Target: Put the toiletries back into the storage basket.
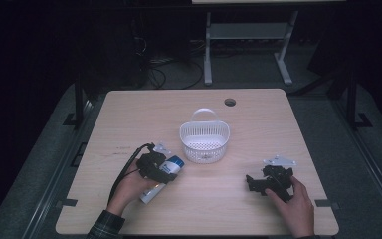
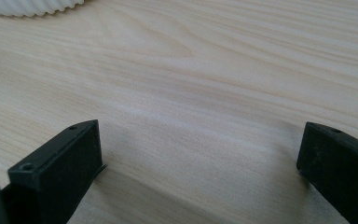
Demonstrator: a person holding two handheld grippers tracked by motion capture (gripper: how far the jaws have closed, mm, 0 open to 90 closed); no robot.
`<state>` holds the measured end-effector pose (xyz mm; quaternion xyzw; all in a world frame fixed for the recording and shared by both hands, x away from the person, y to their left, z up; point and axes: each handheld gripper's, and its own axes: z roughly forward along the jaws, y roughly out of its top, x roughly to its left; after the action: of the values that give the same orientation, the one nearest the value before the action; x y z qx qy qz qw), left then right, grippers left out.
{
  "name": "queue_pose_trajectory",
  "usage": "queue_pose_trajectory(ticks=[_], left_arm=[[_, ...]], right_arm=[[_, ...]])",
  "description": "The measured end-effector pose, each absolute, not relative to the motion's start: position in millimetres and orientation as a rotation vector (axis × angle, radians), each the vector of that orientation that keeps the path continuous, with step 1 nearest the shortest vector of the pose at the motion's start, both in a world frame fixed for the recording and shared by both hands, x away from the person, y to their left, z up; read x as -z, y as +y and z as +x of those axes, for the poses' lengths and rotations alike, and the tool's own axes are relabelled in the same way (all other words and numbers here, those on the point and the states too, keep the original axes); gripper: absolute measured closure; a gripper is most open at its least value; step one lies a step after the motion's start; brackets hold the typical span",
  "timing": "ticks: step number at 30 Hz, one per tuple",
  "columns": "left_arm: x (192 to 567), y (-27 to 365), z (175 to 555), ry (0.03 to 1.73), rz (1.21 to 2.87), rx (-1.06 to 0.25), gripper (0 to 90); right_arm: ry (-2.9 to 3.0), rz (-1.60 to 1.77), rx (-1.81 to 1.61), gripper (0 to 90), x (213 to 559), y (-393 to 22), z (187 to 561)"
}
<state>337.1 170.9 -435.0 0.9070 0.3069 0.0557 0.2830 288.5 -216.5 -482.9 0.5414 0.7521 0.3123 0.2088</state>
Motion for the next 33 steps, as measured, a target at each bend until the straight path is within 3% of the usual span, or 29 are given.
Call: queue_pose_trajectory(ticks=[33], left_arm=[[405, 228, 304, 0.703, 2.116, -0.284, 32.6]], right_arm=[[2.093, 1.507, -0.869, 0.0, 483, -216, 288]])
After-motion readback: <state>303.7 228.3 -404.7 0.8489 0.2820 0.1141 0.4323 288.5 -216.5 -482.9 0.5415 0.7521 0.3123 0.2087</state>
